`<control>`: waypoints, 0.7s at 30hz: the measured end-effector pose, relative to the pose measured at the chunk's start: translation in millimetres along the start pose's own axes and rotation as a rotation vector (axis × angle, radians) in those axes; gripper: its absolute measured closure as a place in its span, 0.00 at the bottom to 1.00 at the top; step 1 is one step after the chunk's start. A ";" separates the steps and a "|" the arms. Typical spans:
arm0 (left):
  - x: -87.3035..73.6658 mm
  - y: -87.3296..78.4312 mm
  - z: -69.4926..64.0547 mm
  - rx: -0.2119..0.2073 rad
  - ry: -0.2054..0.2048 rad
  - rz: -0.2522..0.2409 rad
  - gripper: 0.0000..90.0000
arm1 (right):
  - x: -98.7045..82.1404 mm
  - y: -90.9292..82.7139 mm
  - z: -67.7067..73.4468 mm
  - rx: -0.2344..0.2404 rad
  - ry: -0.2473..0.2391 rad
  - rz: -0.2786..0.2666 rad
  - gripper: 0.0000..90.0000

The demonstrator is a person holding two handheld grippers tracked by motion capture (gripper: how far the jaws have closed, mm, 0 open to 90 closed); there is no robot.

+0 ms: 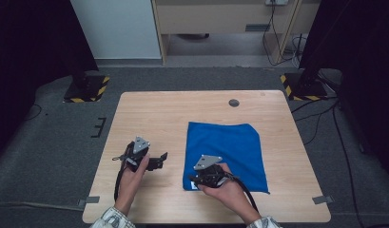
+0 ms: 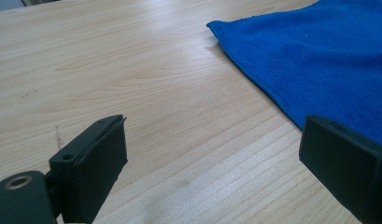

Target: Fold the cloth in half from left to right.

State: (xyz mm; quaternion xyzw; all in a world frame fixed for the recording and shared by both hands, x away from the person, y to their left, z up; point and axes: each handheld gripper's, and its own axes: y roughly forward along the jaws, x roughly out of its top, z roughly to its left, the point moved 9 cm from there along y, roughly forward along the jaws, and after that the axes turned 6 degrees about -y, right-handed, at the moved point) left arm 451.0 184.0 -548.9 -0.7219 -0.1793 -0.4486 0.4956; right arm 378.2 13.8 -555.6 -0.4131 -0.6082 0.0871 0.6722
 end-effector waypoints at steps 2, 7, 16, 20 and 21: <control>-0.1 0.5 -1.1 -0.001 0.008 0.003 0.08 | 1.1 2.8 5.9 0.011 -0.019 -0.001 0.83; -0.2 0.6 -1.2 0.000 0.009 0.004 0.08 | 1.2 9.3 16.0 0.034 -0.037 0.012 0.88; -1.0 1.4 -3.2 -0.011 0.009 0.011 0.08 | -3.3 32.6 33.4 0.023 -0.022 0.063 0.48; -1.4 1.5 -3.2 -0.014 0.008 0.013 0.08 | -9.6 37.8 30.8 -0.010 -0.030 0.104 0.51; -1.4 1.6 -3.4 -0.016 0.007 0.014 0.08 | -9.9 37.7 29.7 -0.005 -0.019 0.101 0.53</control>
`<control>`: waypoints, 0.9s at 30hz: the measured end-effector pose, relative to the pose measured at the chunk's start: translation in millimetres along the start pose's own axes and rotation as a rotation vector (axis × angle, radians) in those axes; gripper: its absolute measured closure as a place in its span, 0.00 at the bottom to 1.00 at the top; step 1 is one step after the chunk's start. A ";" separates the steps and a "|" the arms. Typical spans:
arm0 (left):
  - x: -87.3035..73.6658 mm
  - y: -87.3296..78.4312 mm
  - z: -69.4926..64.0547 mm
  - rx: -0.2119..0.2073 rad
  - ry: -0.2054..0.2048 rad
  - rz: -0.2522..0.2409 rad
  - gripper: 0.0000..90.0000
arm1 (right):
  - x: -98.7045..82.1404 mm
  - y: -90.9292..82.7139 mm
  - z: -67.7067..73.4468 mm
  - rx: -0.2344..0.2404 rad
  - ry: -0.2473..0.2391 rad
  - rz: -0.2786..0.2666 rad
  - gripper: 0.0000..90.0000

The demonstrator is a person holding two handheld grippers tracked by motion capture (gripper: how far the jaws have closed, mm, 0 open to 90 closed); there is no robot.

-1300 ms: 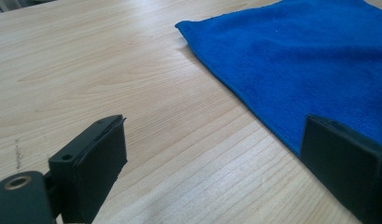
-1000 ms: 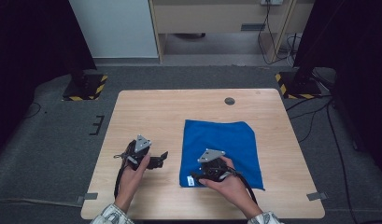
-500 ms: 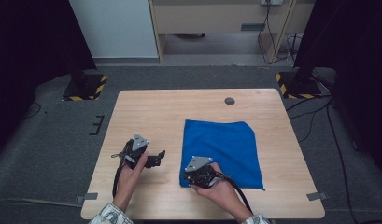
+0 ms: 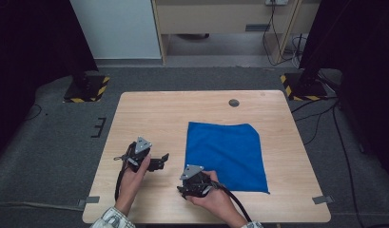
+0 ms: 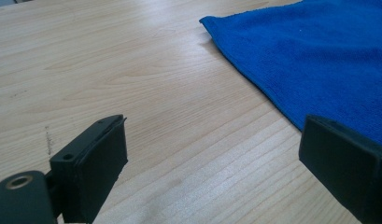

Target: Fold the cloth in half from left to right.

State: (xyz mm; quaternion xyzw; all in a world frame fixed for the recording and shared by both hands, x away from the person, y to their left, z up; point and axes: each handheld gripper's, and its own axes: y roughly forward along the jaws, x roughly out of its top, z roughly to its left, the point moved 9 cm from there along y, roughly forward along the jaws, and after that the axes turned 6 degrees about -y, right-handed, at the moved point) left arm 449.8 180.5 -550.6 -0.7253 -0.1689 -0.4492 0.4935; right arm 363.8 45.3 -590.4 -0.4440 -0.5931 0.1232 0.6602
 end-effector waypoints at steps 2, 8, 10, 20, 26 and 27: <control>-0.6 0.7 -0.7 0.000 -0.007 0.003 0.08 | -1.0 -1.2 -3.1 -0.002 0.015 0.003 0.62; 0.9 0.0 -2.4 -0.029 -0.032 0.001 0.09 | -5.6 -5.4 -11.9 -0.008 0.030 0.012 0.93; 2.6 0.2 -3.2 -0.024 -0.033 0.007 0.09 | -5.8 -5.4 -13.3 -0.008 0.034 0.008 0.96; 32.6 30.9 -4.3 -0.047 -0.015 0.056 0.13 | -2.5 -4.8 7.1 0.062 0.018 -0.033 0.96; 48.4 76.1 -2.1 -0.023 0.019 0.119 0.21 | -0.4 -3.6 15.5 0.085 -0.003 -0.048 0.96; 49.9 81.8 -1.5 -0.020 0.021 0.126 0.22 | -0.1 -3.4 16.2 0.088 -0.004 -0.050 0.96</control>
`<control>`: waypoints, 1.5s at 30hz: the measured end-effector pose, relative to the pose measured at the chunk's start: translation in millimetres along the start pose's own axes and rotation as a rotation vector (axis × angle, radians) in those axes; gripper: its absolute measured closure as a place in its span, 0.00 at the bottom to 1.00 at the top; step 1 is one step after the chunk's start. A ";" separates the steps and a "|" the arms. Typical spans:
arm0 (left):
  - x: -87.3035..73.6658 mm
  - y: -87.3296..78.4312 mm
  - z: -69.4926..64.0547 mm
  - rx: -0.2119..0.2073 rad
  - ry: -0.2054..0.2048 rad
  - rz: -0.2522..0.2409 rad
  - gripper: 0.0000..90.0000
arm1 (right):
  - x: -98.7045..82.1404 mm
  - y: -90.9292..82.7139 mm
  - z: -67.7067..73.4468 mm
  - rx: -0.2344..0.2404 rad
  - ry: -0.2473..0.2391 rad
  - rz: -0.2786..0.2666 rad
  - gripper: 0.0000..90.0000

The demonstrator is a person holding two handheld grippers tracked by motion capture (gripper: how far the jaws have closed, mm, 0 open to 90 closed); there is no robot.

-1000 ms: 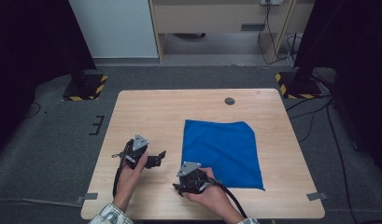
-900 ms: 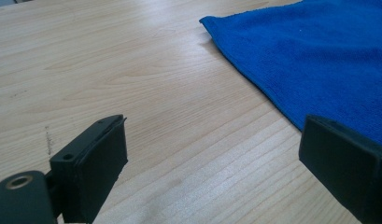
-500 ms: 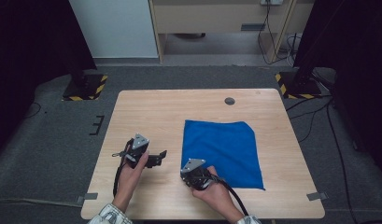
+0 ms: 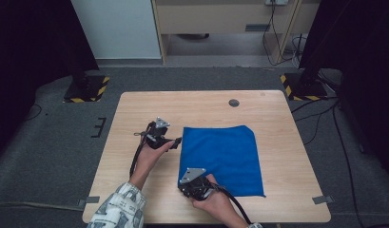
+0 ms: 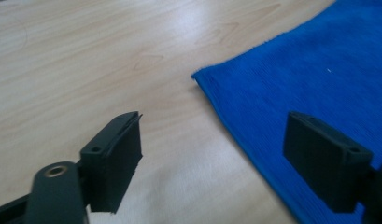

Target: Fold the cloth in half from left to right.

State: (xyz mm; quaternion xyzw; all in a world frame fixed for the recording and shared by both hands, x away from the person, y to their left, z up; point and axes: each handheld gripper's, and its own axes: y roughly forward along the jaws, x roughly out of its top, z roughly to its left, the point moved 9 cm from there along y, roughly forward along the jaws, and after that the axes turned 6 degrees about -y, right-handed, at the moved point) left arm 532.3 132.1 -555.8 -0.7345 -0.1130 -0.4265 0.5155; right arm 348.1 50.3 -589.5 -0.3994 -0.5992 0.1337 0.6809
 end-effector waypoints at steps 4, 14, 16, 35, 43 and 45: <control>7.0 17.6 -1.7 -0.028 -0.046 0.007 0.30 | 0.4 0.5 3.3 0.010 -0.007 -0.007 0.96; 8.3 43.0 5.1 -0.014 -0.067 -0.007 0.48 | 0.3 0.5 5.9 0.017 -0.012 -0.012 0.96; 6.7 48.9 5.5 -0.012 -0.066 -0.006 0.50 | 0.2 0.2 6.1 0.019 -0.012 -0.012 0.96; 8.4 63.0 -7.6 -0.040 -0.082 0.057 0.96 | -2.0 -5.3 9.4 0.016 -0.020 -0.002 0.96; 23.1 49.0 -0.4 -0.048 -0.105 0.011 0.97 | 5.3 -10.9 6.1 -0.006 -0.011 -0.004 0.96; 27.5 46.3 2.1 -0.048 -0.097 0.011 0.97 | 9.6 -13.5 5.5 -0.013 -0.007 -0.015 0.96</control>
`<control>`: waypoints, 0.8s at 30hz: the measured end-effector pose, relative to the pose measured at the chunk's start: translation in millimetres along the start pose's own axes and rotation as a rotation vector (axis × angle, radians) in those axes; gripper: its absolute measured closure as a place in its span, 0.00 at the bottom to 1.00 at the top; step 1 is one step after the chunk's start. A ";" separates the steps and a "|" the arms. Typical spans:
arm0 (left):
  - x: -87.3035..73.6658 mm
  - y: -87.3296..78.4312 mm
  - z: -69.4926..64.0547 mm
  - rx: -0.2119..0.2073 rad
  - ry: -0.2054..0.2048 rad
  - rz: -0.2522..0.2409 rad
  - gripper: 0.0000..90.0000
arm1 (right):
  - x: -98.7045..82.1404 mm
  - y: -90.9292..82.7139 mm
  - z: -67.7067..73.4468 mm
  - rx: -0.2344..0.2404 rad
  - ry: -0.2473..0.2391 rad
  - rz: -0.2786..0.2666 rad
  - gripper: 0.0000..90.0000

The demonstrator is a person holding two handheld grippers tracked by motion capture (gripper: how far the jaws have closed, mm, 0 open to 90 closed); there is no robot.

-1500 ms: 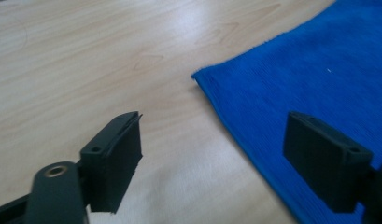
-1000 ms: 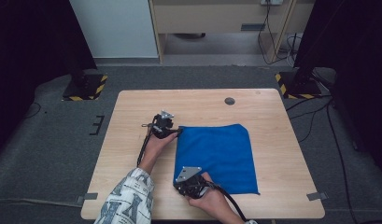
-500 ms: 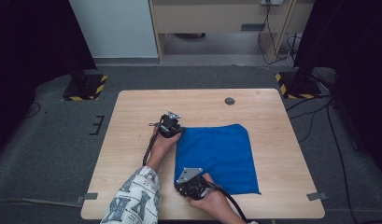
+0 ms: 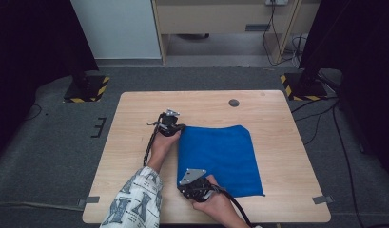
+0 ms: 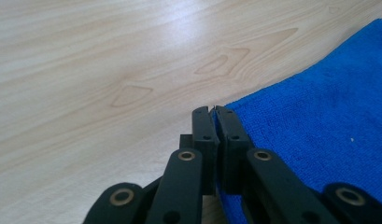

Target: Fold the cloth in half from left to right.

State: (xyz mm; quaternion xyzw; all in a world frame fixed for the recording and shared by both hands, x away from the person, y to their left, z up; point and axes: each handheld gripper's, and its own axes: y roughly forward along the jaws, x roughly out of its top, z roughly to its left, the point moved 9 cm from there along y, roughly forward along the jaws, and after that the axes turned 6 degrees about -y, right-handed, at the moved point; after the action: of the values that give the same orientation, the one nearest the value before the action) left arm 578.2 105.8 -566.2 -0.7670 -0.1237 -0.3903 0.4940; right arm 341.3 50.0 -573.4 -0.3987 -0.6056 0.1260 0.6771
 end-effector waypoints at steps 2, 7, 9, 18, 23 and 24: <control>5.3 -2.6 1.2 -0.002 0.002 -0.005 0.97 | 4.1 -2.7 -0.4 -0.012 0.004 -0.011 0.96; 15.7 -4.6 5.0 -0.004 0.010 -0.011 0.97 | 14.1 -6.9 -4.7 -0.043 0.030 -0.041 0.96; 19.2 -4.6 6.2 -0.006 0.014 -0.020 0.97 | 17.4 -7.1 -6.7 -0.053 0.042 -0.051 0.96; 17.1 -7.8 21.0 -0.015 -0.003 -0.028 0.97 | 34.0 0.7 -4.1 -0.095 0.046 -0.059 0.97; 20.8 -19.8 30.4 -0.007 -0.005 -0.044 0.97 | 47.6 7.3 0.7 -0.098 0.034 -0.062 0.97; 20.8 -19.8 30.4 -0.007 -0.005 -0.044 0.97 | 50.4 8.4 1.4 -0.097 0.033 -0.063 0.97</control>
State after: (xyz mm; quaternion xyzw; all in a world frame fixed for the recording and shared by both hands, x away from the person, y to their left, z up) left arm 595.1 137.2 -544.4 -0.7667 -0.1403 -0.3997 0.4824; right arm 354.5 89.0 -543.0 -0.4136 -0.6120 0.0685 0.6706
